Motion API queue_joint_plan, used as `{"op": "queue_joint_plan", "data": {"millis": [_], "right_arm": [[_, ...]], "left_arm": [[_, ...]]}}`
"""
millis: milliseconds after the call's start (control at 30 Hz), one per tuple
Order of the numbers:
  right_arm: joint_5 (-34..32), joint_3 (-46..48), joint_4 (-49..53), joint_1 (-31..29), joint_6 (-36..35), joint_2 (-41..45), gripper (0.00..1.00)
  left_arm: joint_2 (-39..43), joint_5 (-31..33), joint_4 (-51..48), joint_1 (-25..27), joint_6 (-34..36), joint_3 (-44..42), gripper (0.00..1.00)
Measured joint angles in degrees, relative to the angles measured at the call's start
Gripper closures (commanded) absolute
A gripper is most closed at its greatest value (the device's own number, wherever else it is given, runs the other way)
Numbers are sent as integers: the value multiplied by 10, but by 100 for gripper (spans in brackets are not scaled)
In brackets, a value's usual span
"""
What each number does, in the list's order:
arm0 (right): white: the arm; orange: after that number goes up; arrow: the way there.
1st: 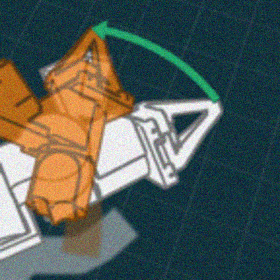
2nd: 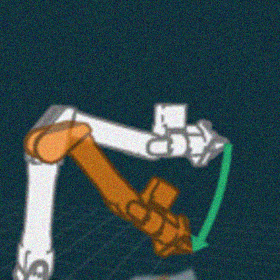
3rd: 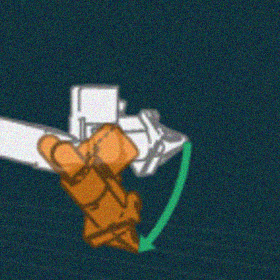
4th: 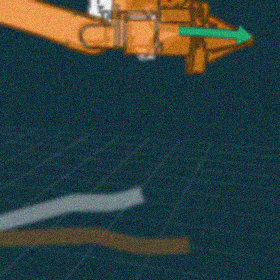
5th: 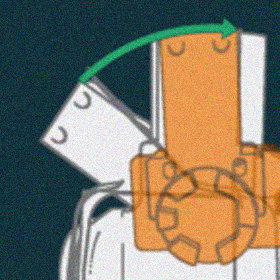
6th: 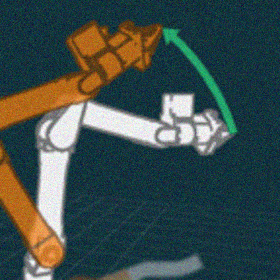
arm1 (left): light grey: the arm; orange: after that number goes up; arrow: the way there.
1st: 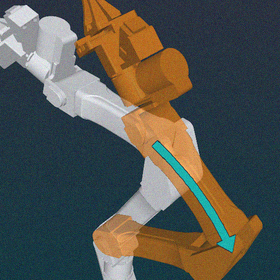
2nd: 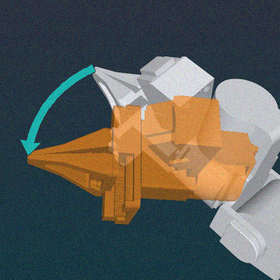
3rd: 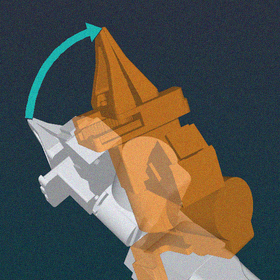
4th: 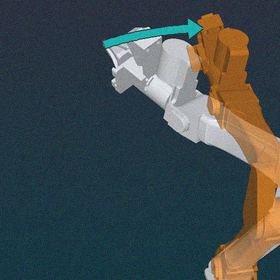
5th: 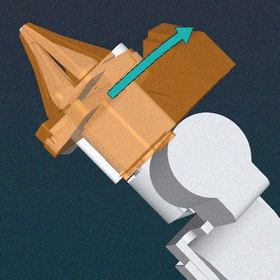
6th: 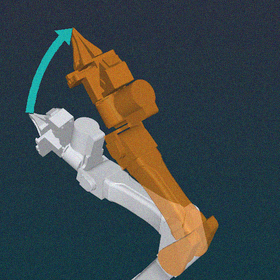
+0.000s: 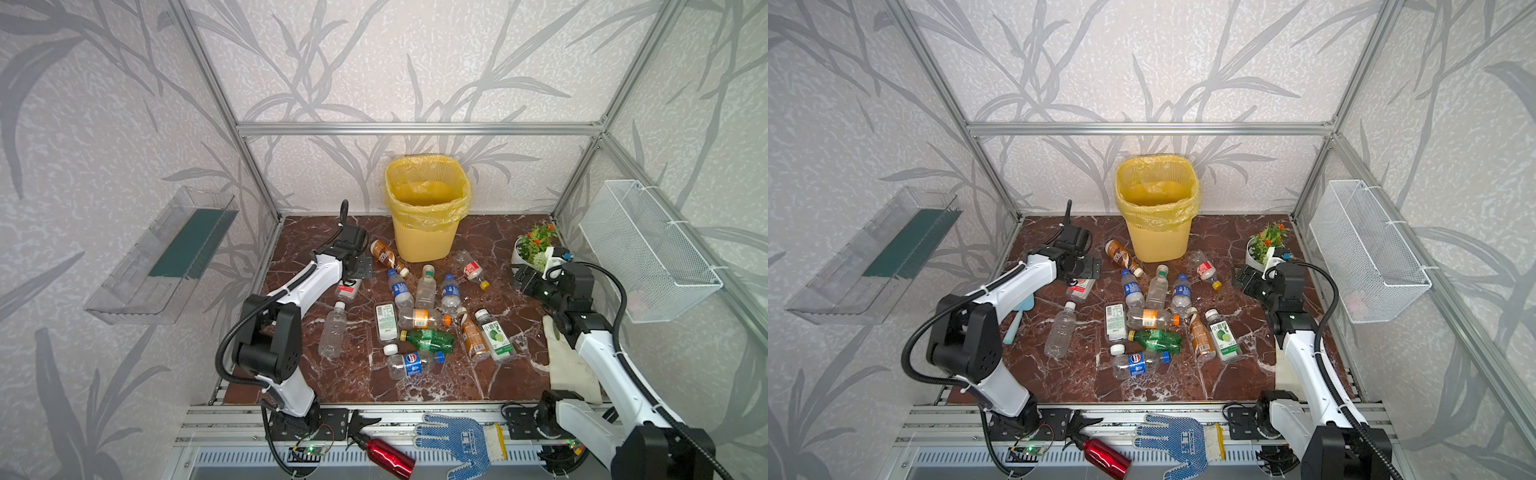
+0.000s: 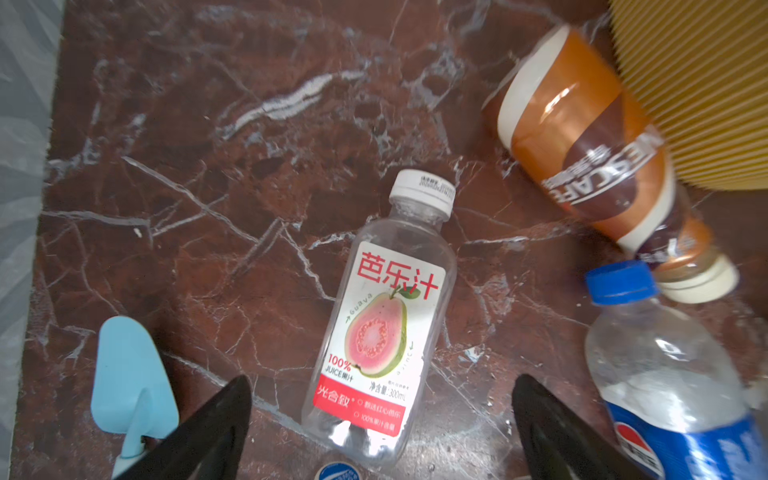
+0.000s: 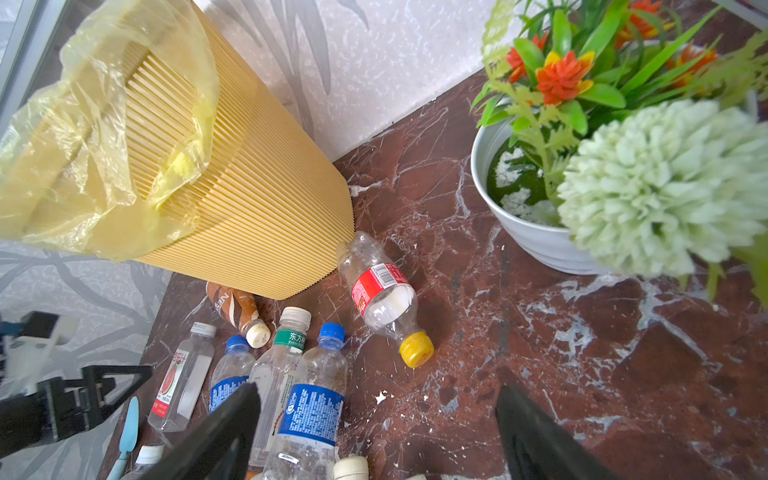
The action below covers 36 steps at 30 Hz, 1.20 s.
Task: Throw the plastic bottles in the bin
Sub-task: 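Lower the left gripper and grasp the guava juice bottle, then carry the guava juice bottle over the yellow bin and release it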
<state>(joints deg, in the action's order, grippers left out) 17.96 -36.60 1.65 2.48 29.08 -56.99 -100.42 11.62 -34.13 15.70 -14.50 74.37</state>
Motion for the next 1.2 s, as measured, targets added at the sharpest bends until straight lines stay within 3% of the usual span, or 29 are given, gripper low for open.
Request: {"op": "queue_joint_plan", "data": {"millis": [167,333,600,767,967,1133,1200], "right_arm": [[-10,0,4,-1,0,2,10],[-23,4,6,-1,0,14,9],[-27,15,6,-1,11,14,10],[-29,15,5,-1,13,9,9],[-30,15,5,-1,13,9,9],[-39,15,2,-1,13,9,10],[-40,15,-1,-1,13,9,10]], "left_arm": [[-95,3,-31,-5,4,59,5],[-124,-2,-43,-15,7,62,10],[-127,-25,-43,-35,12,62,47],[-112,-55,-37,-50,7,61,53],[37,-72,2,-84,-16,67,55],[223,-61,164,-101,-29,79,54],[260,-67,221,-101,-37,108,54]]}}
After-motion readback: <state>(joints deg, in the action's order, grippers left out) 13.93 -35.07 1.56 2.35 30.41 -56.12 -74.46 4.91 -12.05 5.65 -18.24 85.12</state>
